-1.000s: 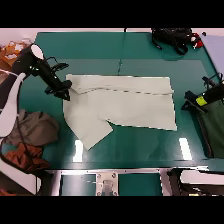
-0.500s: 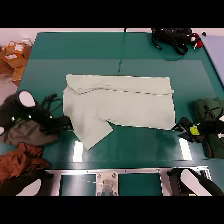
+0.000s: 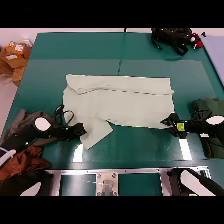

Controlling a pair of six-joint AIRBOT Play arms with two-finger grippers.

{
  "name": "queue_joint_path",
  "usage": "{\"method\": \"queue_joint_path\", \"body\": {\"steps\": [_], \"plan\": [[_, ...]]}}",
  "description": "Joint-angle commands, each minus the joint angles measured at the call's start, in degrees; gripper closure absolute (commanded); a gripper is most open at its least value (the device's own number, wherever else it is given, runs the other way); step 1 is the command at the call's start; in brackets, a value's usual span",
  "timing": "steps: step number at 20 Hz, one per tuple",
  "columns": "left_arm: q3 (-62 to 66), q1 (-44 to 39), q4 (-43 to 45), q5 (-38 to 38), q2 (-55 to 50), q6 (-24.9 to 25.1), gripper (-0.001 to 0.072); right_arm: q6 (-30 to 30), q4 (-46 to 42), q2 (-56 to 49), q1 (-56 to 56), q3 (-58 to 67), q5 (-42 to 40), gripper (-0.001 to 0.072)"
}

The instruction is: Fold the shirts.

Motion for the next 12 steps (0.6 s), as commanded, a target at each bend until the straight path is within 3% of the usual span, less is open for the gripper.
{"method": "queue_joint_path", "body": {"steps": [1,2,3,4,5,8,12], "plan": [[-0.7,-1.7,-4.4,7.2,0.2,1.2,0.042,-0.3,3.3,-2.6,0.7,0.2,-6.9,0.0213],[-0.7,-1.7,-4.3,7.2,0.2,2.2,0.0672,-0.3,3.9,-2.7,0.7,0.4,-7.8,0.0226],[-0.7,-1.7,-4.3,7.2,0.2,2.7,0.068,-0.4,4.8,-2.8,0.7,0.6,-8.4,0.0236],[-0.4,-1.7,-4.0,7.0,0.3,2.8,0.068,-1.5,5.6,-2.8,0.7,0.9,-8.5,0.0423],[0.3,-1.7,-3.1,5.9,0.3,3.3,0.068,-3.4,5.8,-2.8,0.7,1.4,-8.3,0.0666],[4.8,-1.7,4.3,-1.3,0.9,3.0,0.068,-7.9,5.6,-2.7,-0.1,2.6,-4.7,0.07],[11.4,-1.7,17.5,-17.0,3.3,-1.1,0.0681,-8.4,-0.5,-2.0,-1.8,3.8,3.0,0.0701]]}}
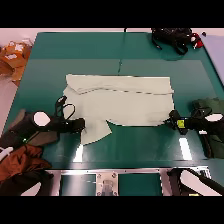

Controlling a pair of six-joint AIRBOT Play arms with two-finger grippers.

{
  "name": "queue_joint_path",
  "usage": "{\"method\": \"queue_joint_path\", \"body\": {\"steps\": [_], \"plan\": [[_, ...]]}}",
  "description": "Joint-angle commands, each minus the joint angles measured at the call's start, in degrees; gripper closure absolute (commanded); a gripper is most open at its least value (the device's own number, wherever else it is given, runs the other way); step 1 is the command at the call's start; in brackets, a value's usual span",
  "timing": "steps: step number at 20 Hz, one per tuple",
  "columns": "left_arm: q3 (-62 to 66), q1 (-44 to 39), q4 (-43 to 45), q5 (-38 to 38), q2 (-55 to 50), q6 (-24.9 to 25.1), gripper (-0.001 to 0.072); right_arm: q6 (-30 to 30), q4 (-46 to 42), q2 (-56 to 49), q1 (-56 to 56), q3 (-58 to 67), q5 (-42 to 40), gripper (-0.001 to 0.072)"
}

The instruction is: Fold the shirts.

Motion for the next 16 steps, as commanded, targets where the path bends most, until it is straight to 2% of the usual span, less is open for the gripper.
{"method": "queue_joint_path", "body": {"steps": [1,4,7,12,16], "plan": [[4.9,0.0,12.1,-14.3,2.7,-3.1,0.0681,-0.9,-4.9,1.3,-1.6,0.9,7.4,0.0701],[8.5,0.0,15.1,-23.5,6.5,-3.0,0.0681,0.7,-9.8,4.6,-3.8,1.0,11.6,0.0701],[13.7,0.0,15.9,-27.3,7.4,-2.6,0.0681,2.5,-12.7,8.5,-5.1,2.5,14.5,0.0701],[22.2,0.0,15.9,-21.7,2.1,-0.6,0.0681,2.6,-7.9,8.6,-2.8,10.5,13.3,0.07],[34.2,0.2,22.6,-19.6,-9.6,0.4,0.0681,2.7,-6.6,-0.1,2.3,22.7,9.3,0.07]]}}
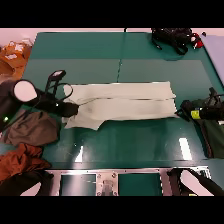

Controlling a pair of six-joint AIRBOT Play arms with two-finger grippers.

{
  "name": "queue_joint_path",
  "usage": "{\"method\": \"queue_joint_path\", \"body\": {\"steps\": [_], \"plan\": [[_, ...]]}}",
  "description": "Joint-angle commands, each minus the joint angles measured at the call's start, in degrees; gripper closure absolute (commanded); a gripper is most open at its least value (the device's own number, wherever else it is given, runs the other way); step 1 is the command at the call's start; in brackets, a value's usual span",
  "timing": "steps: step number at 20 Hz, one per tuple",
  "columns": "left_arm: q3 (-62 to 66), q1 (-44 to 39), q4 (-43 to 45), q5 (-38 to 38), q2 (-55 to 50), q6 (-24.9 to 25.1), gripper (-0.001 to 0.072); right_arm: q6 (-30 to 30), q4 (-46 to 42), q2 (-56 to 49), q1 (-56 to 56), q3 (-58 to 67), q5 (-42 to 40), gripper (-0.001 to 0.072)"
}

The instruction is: Fold the shirts.

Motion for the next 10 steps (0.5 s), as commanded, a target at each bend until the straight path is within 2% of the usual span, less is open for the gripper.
{"method": "queue_joint_path", "body": {"steps": [1,3,6,8,9,10], "plan": [[10.9,1.0,6.6,1.6,-10.0,0.9,0.0681,0.2,1.2,-8.6,3.5,11.2,-2.5,0.07],[18.4,3.8,7.0,1.8,-17.5,1.0,0.0681,0.3,1.2,-16.8,4.6,18.6,-2.6,0.07],[28.5,6.0,6.5,3.7,-28.2,4.4,0.0681,0.2,2.3,-29.4,6.6,29.2,-4.1,0.07],[33.2,5.8,4.8,8.9,-35.2,7.6,0.068,0.1,5.7,-37.6,8.0,36.0,-6.4,0.0699],[34.6,5.8,3.5,13.0,-38.0,7.9,0.0678,0.1,7.5,-41.5,8.4,39.5,-8.1,0.0665],[35.4,5.8,2.8,18.6,-40.4,8.0,0.05,0.1,9.2,-44.7,8.4,42.8,-9.6,0.0527]]}}
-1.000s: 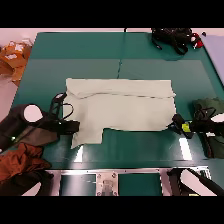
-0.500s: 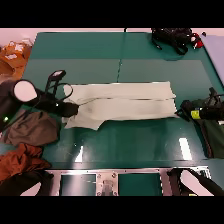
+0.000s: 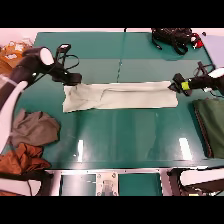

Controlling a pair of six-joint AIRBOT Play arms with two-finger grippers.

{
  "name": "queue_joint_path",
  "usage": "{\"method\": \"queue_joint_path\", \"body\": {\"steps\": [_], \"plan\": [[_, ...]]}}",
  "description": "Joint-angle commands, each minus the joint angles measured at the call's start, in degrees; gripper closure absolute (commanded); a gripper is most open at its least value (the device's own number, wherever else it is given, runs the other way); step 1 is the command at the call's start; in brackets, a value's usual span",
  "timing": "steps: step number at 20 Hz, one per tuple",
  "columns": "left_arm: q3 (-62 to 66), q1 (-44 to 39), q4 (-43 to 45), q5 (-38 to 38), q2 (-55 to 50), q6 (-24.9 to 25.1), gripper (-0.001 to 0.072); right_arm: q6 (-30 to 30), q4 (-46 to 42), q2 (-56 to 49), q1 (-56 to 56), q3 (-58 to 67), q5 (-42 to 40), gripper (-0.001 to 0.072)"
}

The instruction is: Fold the shirts.

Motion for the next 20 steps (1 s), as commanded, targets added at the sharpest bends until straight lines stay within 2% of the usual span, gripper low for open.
{"method": "queue_joint_path", "body": {"steps": [1,2,3,5,6,7,9,10,11,12,17,20], "plan": [[5.7,0.5,-2.5,15.1,-9.4,1.4,0.0049,-0.1,5.6,-12.7,1.0,12.7,-4.0,0.0375],[5.7,0.5,-2.2,17.7,-9.9,-0.2,0.0043,-0.1,5.5,-14.5,0.5,15.9,-2.7,0.0338],[6.3,0.5,-0.7,18.0,-9.9,-0.1,0.0048,-0.1,5.4,-15.0,-0.6,17.9,-0.7,0.0339],[9.2,0.5,3.0,12.7,-9.6,-0.1,0.0048,-2.6,4.2,-15.0,-3.6,20.7,5.1,0.0337],[10.6,0.5,4.8,9.4,-9.3,-0.2,0.0048,-3.8,3.3,-15.0,-5.4,21.6,8.8,0.0301],[12.5,0.5,5.8,5.8,-9.3,-0.2,0.0048,-4.5,2.7,-15.0,-7.2,21.6,11.6,0.0232],[15.0,0.5,6.6,0.5,-9.3,-0.2,0.0072,-6.6,0.7,-15.5,-10.0,21.3,15.8,0.0201],[15.3,0.5,6.6,-1.0,-9.3,-0.2,0.0244,-8.1,0.3,-15.7,-11.1,20.5,17.6,0.02],[15.2,0.5,6.6,-2.4,-9.3,-0.2,0.0494,-9.6,0.4,-16.0,-12.0,19.7,18.8,0.02],[15.2,0.5,6.5,-3.9,-9.3,-0.2,0.0665,-11.6,0.4,-16.5,-12.4,18.9,19.6,0.02],[15.2,0.5,-0.9,-7.7,-9.3,-0.2,0.0679,-17.6,3.7,-20.1,-11.6,17.4,22.6,0.0201],[15.2,0.4,-5.2,-6.9,-9.3,0.0,0.0679,-18.2,4.2,-22.2,-9.7,17.2,24.7,0.021]]}}
